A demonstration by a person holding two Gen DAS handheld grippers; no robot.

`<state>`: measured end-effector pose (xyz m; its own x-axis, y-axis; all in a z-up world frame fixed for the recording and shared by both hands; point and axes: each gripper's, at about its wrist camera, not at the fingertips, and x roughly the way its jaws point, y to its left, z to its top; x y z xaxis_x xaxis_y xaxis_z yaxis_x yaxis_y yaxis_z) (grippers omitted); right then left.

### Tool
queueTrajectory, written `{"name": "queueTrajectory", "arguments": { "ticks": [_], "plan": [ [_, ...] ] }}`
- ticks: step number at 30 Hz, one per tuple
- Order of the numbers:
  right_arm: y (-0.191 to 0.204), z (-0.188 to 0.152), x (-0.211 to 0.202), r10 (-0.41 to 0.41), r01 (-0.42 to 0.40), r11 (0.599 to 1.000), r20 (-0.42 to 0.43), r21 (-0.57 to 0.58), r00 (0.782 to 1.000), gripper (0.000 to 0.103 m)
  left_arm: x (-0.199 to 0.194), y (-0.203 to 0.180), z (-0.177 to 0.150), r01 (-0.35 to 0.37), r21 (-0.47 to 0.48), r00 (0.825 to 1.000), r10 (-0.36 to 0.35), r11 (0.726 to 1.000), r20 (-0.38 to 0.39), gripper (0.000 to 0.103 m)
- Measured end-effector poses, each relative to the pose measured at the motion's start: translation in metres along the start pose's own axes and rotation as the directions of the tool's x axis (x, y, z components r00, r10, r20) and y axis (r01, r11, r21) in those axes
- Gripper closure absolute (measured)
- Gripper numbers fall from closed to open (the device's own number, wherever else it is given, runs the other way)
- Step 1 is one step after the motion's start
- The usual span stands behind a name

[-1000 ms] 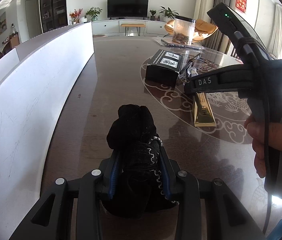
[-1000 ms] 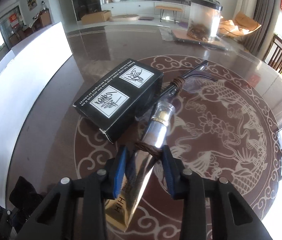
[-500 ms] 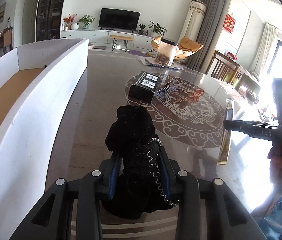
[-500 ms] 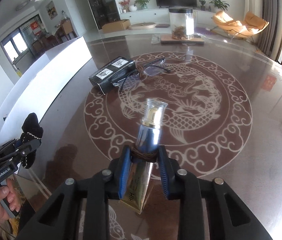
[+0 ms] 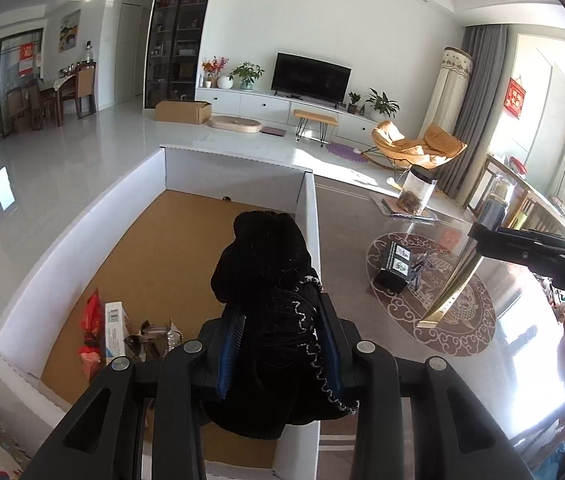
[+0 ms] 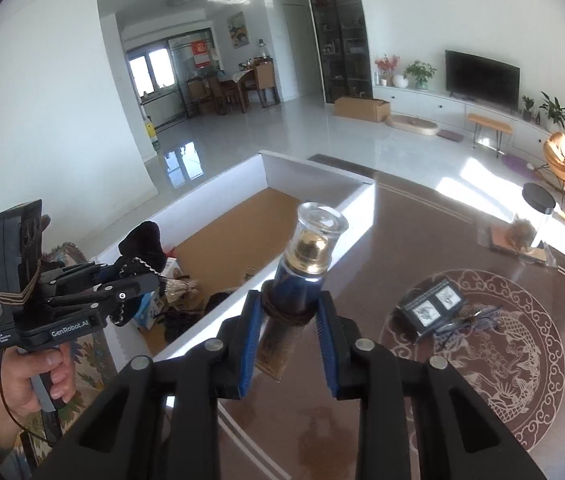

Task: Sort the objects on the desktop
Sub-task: 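Carry the pouch and gold tube into the box and open both grippers, then withdraw both grippers from the box back over the table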

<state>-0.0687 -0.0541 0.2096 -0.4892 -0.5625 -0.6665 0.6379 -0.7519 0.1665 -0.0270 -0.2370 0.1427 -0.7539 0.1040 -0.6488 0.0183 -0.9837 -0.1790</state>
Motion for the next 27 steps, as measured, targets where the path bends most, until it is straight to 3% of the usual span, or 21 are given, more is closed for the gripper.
{"name": "queueTrajectory", "arguments": {
  "ticks": [4, 9, 11, 12, 13, 17, 20, 24, 27],
  "plan": [
    [0.051, 0.027, 0.06, 0.067, -0.073, 0.996, -0.12, -0.051, 0.991, 0.075, 0.022, 0.043, -0.007, -0.062, -0.049, 0.995, 0.057, 0.997, -0.087, 0.068],
    [0.087, 0.052, 0.163, 0.034, -0.057, 0.996, -0.283, -0.073, 0.958, 0.074, 0.056, 0.07, -0.021, -0.112, -0.094, 0.976, 0.091, 0.989, -0.198, 0.06],
    [0.09, 0.063, 0.192, 0.0, -0.02, 0.997, -0.268, -0.074, 0.963, 0.061, 0.069, 0.079, -0.021, -0.149, -0.111, 0.964, 0.119, 0.983, -0.237, 0.034],
    [0.091, 0.068, 0.198, -0.01, -0.007, 0.998, -0.246, -0.065, 0.969, 0.039, 0.072, 0.082, -0.02, -0.16, -0.119, 0.962, 0.128, 0.98, -0.24, 0.028],
    [0.09, 0.072, 0.2, -0.006, -0.005, 0.999, -0.225, -0.049, 0.974, 0.026, 0.071, 0.084, -0.019, -0.163, -0.125, 0.965, 0.131, 0.979, -0.229, 0.024],
    [0.085, 0.081, 0.182, 0.037, -0.041, 0.999, -0.148, -0.025, 0.988, 0.024, 0.066, 0.088, -0.02, -0.181, -0.116, 0.967, 0.155, 0.977, -0.202, 0.022],
    [0.068, 0.07, 0.156, 0.004, -0.008, 0.998, -0.064, -0.063, 0.998, 0.017, 0.065, 0.084, -0.025, -0.187, -0.099, 0.967, 0.166, 0.977, -0.191, 0.022],
    [0.016, 0.02, 0.115, -0.085, 0.087, 0.995, 0.045, -0.045, 0.995, 0.002, 0.056, 0.065, -0.028, -0.165, -0.072, 0.977, 0.153, 0.984, -0.148, 0.022],
    [-0.04, -0.039, 0.095, -0.182, 0.182, 0.983, 0.036, 0.008, 0.983, 0.002, 0.047, 0.038, -0.028, -0.145, -0.015, 0.983, 0.142, 0.989, -0.115, 0.022]
  ]
}}
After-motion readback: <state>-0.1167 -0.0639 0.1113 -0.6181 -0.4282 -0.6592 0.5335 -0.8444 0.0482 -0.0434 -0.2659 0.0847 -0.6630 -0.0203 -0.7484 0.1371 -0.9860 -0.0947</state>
